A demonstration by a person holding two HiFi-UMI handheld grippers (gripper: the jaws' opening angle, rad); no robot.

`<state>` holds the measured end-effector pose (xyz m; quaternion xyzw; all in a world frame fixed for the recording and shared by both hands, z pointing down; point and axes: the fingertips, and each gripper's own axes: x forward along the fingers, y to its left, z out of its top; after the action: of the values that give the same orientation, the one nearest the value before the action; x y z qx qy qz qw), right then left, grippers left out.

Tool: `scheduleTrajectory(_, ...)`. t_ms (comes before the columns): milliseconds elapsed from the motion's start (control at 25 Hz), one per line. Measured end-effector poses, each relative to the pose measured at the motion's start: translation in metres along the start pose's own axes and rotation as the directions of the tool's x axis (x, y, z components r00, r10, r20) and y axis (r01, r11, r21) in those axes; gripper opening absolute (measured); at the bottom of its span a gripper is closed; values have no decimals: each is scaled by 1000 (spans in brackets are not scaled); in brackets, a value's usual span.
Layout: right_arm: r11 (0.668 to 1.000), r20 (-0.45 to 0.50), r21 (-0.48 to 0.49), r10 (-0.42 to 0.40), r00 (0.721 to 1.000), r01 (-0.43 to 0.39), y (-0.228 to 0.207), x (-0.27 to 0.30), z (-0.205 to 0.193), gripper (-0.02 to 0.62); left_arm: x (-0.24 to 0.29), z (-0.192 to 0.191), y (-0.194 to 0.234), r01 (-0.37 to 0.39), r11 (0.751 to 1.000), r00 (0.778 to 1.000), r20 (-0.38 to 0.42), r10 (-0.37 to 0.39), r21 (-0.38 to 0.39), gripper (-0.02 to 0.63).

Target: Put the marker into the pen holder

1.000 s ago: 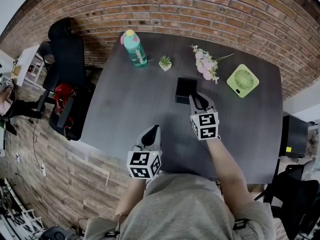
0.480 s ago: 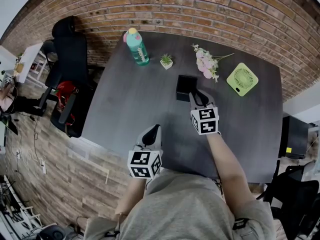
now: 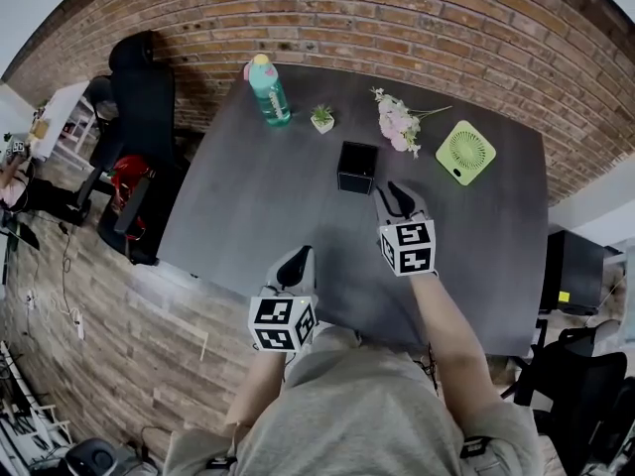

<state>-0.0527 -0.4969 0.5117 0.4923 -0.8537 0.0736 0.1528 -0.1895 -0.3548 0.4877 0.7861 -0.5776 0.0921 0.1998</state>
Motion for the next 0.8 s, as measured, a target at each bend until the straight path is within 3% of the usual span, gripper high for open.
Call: scheduleTrajectory(800, 994, 115, -3, 108, 987, -108, 51, -200, -4, 81, -94, -39, -105, -3, 1000, 997, 71, 1, 24, 21)
